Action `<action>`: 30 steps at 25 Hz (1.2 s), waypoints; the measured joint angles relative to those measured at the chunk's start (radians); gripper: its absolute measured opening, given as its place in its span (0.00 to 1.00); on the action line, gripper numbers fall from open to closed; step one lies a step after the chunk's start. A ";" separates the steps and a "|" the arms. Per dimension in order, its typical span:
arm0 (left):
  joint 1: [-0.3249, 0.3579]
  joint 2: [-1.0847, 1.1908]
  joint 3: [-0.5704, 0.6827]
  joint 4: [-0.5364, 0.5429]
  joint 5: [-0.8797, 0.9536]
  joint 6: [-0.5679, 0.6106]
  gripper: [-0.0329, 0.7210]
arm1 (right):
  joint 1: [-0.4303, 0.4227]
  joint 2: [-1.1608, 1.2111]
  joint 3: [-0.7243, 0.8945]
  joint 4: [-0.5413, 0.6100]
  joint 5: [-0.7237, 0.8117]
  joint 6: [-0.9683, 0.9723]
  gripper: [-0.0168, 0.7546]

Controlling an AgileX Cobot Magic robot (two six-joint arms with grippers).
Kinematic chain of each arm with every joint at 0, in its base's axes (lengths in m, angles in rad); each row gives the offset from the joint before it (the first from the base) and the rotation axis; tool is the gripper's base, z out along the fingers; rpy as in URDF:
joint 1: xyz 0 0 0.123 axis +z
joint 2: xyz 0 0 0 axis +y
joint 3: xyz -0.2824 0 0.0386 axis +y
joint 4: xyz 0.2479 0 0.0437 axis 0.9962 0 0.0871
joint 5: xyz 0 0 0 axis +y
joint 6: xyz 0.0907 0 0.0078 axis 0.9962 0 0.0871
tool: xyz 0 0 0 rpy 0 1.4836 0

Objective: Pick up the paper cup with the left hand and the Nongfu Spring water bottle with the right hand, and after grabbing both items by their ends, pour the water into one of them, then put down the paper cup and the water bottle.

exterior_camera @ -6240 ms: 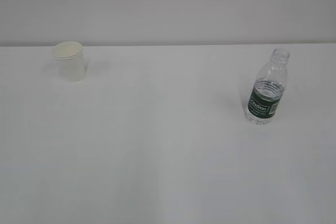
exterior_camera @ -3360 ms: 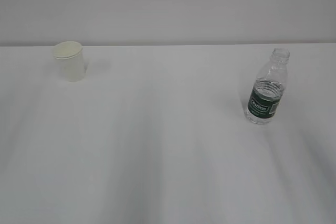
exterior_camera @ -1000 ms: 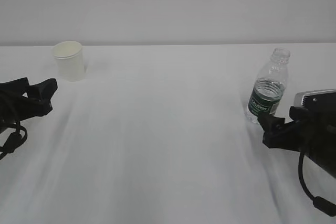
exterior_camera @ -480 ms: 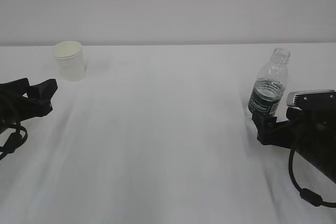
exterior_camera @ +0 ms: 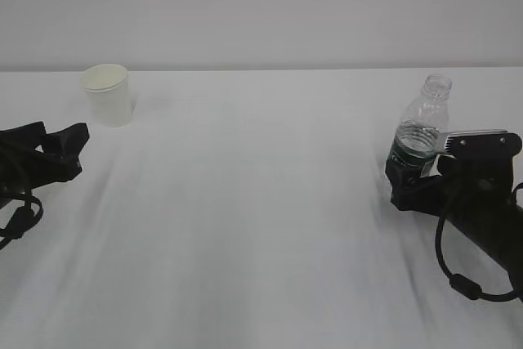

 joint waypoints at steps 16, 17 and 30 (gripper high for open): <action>0.000 0.000 0.000 0.000 0.000 0.000 0.67 | 0.000 0.069 -0.088 0.002 0.000 0.002 0.90; 0.000 0.000 0.000 0.000 0.000 0.000 0.67 | 0.000 0.074 -0.090 0.002 0.000 0.002 0.89; 0.000 0.000 0.000 0.000 0.000 0.004 0.67 | 0.000 0.082 -0.142 0.008 0.000 0.004 0.89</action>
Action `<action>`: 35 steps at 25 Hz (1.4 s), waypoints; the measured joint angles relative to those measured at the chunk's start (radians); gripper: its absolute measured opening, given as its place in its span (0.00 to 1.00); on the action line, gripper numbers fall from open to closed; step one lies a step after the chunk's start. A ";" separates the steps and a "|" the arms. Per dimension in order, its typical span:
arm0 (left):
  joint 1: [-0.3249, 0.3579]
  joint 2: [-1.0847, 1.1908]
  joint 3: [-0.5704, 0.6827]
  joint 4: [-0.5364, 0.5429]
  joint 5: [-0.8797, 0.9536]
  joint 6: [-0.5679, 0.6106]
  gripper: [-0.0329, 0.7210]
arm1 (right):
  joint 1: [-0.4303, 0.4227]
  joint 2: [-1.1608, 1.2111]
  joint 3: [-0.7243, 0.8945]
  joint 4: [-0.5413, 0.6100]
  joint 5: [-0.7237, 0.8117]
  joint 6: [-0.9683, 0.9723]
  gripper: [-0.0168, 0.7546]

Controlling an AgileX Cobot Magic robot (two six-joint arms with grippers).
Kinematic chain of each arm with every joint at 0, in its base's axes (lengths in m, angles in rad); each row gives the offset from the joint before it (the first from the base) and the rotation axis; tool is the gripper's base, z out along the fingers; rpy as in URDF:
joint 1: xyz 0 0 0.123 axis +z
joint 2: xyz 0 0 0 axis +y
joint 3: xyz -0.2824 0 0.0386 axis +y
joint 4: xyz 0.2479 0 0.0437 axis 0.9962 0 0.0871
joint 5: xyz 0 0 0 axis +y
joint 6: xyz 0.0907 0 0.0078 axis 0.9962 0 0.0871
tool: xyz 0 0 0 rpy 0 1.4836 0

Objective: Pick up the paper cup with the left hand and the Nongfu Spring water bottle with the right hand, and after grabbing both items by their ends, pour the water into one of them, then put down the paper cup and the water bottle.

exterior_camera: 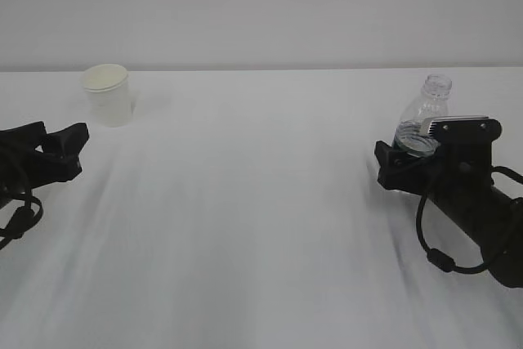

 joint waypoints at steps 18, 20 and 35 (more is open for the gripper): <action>0.000 0.000 0.000 0.000 0.000 0.000 0.67 | 0.000 0.002 -0.001 0.023 0.000 0.000 0.79; 0.000 0.000 0.000 0.000 0.000 0.000 0.67 | 0.000 0.002 -0.001 0.023 0.000 0.000 0.75; 0.000 0.000 0.000 0.000 0.000 0.000 0.66 | 0.000 0.003 -0.001 0.023 0.000 0.000 0.57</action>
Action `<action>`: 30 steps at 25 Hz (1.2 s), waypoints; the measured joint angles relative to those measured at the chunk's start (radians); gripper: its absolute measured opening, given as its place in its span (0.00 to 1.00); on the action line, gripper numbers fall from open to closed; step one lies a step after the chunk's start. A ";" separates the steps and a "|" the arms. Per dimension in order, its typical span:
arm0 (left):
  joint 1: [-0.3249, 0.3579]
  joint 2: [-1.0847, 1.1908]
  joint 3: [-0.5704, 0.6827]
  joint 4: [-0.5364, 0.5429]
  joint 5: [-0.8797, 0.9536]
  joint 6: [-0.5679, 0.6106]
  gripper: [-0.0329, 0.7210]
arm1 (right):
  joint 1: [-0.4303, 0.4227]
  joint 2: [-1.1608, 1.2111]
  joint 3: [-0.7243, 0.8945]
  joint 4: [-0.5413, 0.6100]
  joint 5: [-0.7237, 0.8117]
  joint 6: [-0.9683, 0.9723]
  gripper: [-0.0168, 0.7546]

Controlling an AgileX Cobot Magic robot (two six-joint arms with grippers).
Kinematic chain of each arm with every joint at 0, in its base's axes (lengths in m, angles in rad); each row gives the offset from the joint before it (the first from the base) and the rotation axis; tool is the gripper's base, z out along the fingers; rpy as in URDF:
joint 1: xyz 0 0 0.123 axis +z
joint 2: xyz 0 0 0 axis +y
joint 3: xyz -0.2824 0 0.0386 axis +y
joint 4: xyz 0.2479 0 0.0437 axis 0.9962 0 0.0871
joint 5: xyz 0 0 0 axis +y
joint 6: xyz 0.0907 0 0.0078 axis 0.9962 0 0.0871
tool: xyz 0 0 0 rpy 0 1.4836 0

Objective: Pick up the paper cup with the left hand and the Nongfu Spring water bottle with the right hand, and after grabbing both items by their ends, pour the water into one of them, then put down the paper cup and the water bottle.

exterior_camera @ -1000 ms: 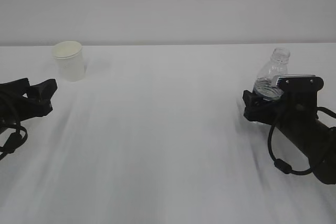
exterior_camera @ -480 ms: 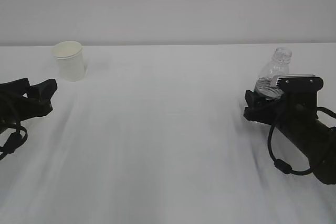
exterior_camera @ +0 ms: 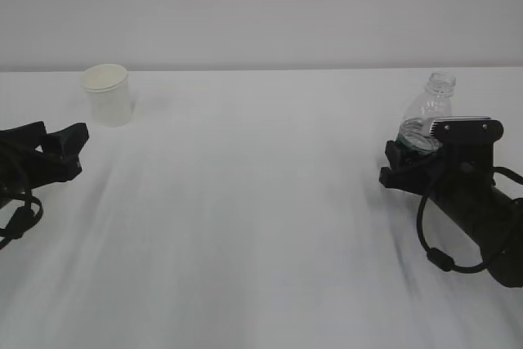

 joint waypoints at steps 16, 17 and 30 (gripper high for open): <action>0.000 0.000 0.000 0.000 0.000 0.000 0.65 | 0.000 0.000 0.000 0.000 0.000 -0.002 0.50; 0.000 0.001 0.000 0.000 0.000 0.000 0.65 | 0.000 0.000 0.000 0.000 0.000 -0.007 0.50; 0.000 0.023 0.000 -0.007 -0.004 0.000 0.65 | 0.000 -0.124 0.051 -0.058 0.028 -0.046 0.50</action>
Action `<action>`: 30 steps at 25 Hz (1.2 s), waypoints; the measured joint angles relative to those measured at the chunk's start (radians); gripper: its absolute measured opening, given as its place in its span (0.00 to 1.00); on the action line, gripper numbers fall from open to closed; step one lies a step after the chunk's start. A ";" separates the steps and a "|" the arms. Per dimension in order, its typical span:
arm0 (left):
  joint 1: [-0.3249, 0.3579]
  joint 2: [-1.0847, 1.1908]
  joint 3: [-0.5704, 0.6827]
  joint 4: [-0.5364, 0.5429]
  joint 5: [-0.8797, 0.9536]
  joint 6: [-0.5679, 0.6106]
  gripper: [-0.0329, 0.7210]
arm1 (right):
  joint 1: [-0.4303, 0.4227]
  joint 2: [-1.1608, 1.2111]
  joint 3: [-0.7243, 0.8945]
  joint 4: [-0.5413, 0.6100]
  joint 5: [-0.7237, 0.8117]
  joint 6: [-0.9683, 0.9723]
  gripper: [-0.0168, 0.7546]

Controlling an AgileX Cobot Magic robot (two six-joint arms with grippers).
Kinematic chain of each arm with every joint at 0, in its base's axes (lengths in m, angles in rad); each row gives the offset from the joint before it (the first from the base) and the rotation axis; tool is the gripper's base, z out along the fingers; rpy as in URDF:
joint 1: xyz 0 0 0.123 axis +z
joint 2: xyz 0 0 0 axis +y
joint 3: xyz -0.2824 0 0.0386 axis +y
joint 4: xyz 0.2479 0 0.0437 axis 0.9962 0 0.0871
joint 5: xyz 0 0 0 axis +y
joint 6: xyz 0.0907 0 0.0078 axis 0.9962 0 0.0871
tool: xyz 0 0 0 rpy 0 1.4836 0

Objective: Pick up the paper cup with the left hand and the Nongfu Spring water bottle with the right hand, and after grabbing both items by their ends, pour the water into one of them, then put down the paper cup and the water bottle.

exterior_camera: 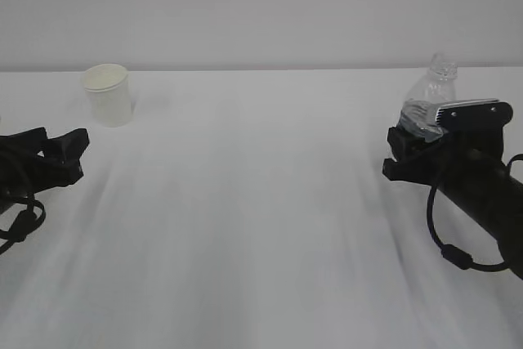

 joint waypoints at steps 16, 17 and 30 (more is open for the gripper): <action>0.000 0.000 0.000 0.000 0.000 0.000 0.64 | 0.000 -0.182 0.148 -0.016 0.001 -0.105 0.50; 0.000 0.000 0.000 0.010 0.000 0.000 0.63 | 0.000 -0.187 0.154 -0.016 0.001 -0.107 0.50; 0.000 0.027 -0.043 0.004 -0.002 0.043 0.71 | 0.000 -0.219 0.240 -0.027 0.002 -0.107 0.50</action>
